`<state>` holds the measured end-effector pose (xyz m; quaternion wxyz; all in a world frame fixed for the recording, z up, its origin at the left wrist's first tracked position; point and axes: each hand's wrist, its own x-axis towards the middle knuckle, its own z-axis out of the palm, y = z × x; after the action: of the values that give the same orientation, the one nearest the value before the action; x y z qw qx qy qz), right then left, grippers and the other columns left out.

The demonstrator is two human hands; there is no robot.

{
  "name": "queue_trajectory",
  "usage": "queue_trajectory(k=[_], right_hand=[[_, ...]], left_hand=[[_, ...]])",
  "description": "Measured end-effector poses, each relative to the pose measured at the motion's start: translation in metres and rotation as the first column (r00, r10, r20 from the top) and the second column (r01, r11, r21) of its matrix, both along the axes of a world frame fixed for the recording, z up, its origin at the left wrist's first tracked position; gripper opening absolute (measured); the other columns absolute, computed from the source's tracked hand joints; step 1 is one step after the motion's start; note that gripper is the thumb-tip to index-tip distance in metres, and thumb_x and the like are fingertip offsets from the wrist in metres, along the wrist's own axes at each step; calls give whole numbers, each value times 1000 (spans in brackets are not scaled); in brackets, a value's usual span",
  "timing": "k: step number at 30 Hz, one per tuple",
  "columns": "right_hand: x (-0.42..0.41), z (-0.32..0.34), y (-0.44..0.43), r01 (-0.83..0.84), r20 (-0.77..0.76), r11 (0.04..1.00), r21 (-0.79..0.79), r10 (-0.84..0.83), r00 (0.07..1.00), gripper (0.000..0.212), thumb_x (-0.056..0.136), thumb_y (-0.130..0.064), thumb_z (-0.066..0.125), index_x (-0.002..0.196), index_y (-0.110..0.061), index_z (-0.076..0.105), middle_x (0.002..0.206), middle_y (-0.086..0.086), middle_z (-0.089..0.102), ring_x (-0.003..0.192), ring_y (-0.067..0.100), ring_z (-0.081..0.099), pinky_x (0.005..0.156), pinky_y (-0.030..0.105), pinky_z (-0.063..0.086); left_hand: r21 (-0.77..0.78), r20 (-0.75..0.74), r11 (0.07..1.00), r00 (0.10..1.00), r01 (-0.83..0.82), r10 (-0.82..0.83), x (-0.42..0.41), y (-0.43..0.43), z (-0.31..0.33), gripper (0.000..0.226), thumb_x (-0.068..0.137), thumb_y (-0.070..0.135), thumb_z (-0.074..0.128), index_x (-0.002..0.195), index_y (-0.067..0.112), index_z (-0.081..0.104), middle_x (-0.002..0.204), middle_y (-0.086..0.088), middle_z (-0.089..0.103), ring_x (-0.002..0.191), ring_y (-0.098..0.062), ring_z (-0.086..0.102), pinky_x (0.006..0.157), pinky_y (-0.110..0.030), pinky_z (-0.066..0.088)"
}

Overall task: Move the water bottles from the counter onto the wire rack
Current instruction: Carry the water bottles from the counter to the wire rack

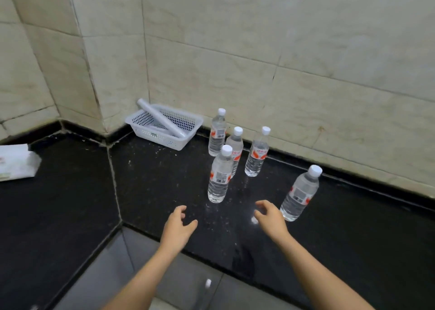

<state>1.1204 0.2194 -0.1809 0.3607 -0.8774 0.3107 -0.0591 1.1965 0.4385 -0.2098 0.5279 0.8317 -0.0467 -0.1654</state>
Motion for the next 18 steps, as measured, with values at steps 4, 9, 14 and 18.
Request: queue_trajectory(k=[4,9,14,18], right_hand=[[59,-10,-29,60,52,995,80,-64,997,38,83,1,47,118,-7,57,122,14,60,111,28,56,98,34,42],[123,-22,-64,122,155,967,222,-159,975,32,84,-1,52,115,-5,58,116,14,63,110,26,57,87,25,39],[170,-18,-84,73,221,942,327,-152,963,48,84,-11,61,129,-10,45,122,13,56,109,19,52,90,24,38],[198,-23,-89,-62,227,913,404,-35,973,79,79,-11,68,143,-15,22,129,8,45,123,18,43,103,29,34]], left_hand=[[14,38,999,999,29,-29,42,-46,-3,83,73,25,73,141,15,27,140,-14,39,129,-29,39,108,-40,34],[16,103,1000,994,19,-21,86,-117,-2,109,61,28,82,145,18,12,146,-10,31,136,-28,26,111,-42,26],[-195,-3,969,988,-149,151,111,-159,-11,100,56,18,84,138,25,27,135,-6,49,125,-25,46,107,-46,36],[-365,-94,929,995,-61,29,139,-144,-9,69,53,11,83,111,23,48,110,-2,66,98,-14,64,83,-25,50]])
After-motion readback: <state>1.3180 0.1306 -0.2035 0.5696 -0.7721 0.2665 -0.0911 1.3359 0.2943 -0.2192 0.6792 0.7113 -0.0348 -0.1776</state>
